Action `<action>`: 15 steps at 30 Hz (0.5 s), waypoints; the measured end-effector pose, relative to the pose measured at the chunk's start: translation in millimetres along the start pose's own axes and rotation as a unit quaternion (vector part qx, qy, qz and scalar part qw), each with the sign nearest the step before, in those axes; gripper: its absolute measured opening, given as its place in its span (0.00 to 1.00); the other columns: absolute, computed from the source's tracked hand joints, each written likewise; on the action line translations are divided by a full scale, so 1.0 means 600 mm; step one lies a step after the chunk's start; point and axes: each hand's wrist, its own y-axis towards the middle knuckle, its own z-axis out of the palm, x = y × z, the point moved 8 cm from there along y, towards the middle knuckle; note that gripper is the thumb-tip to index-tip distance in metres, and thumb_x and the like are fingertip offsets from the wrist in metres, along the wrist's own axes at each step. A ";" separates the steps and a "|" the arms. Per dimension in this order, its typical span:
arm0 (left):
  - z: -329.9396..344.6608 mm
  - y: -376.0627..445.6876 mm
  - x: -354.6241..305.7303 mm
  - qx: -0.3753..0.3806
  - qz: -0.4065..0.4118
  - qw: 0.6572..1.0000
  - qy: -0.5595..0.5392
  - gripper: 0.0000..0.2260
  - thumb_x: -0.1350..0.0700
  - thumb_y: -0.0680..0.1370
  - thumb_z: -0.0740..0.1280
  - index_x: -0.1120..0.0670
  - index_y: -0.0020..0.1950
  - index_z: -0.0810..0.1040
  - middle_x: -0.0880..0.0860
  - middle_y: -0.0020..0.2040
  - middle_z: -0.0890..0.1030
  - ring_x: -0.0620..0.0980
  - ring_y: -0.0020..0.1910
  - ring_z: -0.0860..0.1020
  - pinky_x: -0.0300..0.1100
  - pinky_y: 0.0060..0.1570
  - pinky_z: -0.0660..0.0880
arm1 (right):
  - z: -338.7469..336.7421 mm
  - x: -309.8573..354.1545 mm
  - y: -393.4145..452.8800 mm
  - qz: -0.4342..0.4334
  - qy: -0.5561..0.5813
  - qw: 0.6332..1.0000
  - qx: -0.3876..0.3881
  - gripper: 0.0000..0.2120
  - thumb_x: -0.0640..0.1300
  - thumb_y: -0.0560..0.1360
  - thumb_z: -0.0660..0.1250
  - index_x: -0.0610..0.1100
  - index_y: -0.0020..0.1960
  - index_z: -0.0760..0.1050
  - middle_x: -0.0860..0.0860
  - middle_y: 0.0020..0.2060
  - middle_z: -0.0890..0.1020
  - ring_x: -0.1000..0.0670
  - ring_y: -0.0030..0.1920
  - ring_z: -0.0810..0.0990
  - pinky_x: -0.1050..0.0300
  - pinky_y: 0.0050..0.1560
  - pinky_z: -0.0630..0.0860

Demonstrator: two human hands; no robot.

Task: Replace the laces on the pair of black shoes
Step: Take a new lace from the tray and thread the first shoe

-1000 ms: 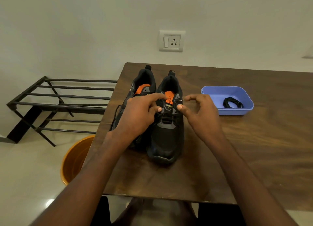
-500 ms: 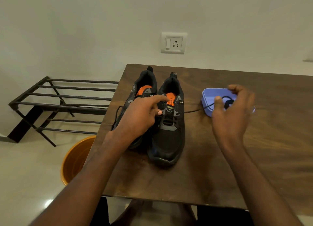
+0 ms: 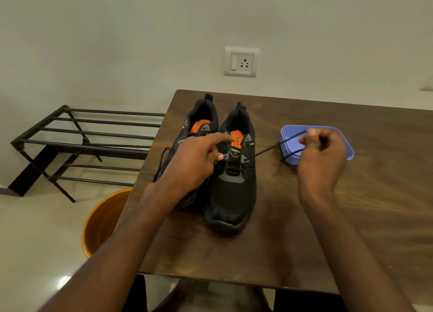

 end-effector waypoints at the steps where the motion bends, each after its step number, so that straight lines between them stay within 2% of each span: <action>1: -0.001 0.000 0.000 0.000 -0.001 1.000 -0.001 0.22 0.63 0.82 0.68 0.44 0.72 0.76 0.46 0.40 0.80 0.39 0.41 0.78 0.26 0.43 0.73 | -0.010 0.004 0.002 -0.024 -0.028 0.999 -0.009 0.05 0.44 0.82 0.66 0.44 0.55 0.77 0.50 0.53 0.82 0.50 0.53 0.80 0.51 0.59 0.77; 4: -0.001 0.001 -0.001 0.000 -0.002 1.000 0.003 0.21 0.62 0.82 0.68 0.44 0.72 0.75 0.45 0.40 0.80 0.38 0.43 0.78 0.26 0.46 0.74 | 0.012 0.023 -0.017 -0.139 -0.151 0.977 0.056 0.14 0.43 0.77 0.72 0.47 0.62 0.75 0.49 0.60 0.77 0.49 0.60 0.76 0.42 0.64 0.74; 6: 0.000 0.000 -0.002 0.002 -0.007 1.000 0.006 0.20 0.60 0.82 0.69 0.45 0.71 0.74 0.45 0.41 0.80 0.38 0.42 0.79 0.31 0.51 0.76 | 0.052 0.035 -0.043 -0.190 -0.197 0.951 0.143 0.11 0.49 0.77 0.73 0.52 0.58 0.77 0.53 0.58 0.77 0.51 0.57 0.77 0.38 0.64 0.74; 8: -0.001 -0.001 -0.003 0.000 -0.013 1.000 0.013 0.18 0.58 0.81 0.70 0.47 0.70 0.75 0.44 0.41 0.79 0.37 0.42 0.78 0.32 0.51 0.76 | 0.093 0.031 -0.069 -0.182 -0.219 0.926 0.249 0.08 0.54 0.77 0.73 0.54 0.54 0.79 0.56 0.56 0.77 0.54 0.56 0.77 0.41 0.64 0.74; 10: -0.004 -0.001 -0.005 -0.005 -0.015 1.000 0.020 0.17 0.56 0.81 0.71 0.48 0.69 0.77 0.44 0.40 0.78 0.34 0.42 0.76 0.26 0.45 0.72 | 0.116 0.021 -0.087 -0.161 -0.220 0.912 0.308 0.07 0.54 0.76 0.74 0.54 0.51 0.79 0.55 0.56 0.78 0.55 0.55 0.76 0.49 0.60 0.76; 12: -0.005 0.000 -0.006 -0.006 -0.015 1.000 0.026 0.17 0.55 0.80 0.72 0.49 0.69 0.78 0.43 0.39 0.77 0.32 0.41 0.75 0.24 0.43 0.69 | 0.121 0.010 -0.086 -0.124 -0.203 0.916 0.322 0.06 0.51 0.77 0.74 0.52 0.45 0.78 0.54 0.54 0.78 0.56 0.54 0.76 0.55 0.54 0.75; 15: -0.005 0.001 -0.009 -0.004 -0.008 0.999 0.035 0.17 0.56 0.80 0.72 0.50 0.69 0.78 0.42 0.38 0.77 0.33 0.40 0.76 0.24 0.43 0.70 | 0.121 -0.012 -0.073 -0.060 -0.198 0.922 0.326 0.08 0.48 0.79 0.72 0.52 0.40 0.79 0.52 0.50 0.80 0.54 0.50 0.79 0.53 0.51 0.77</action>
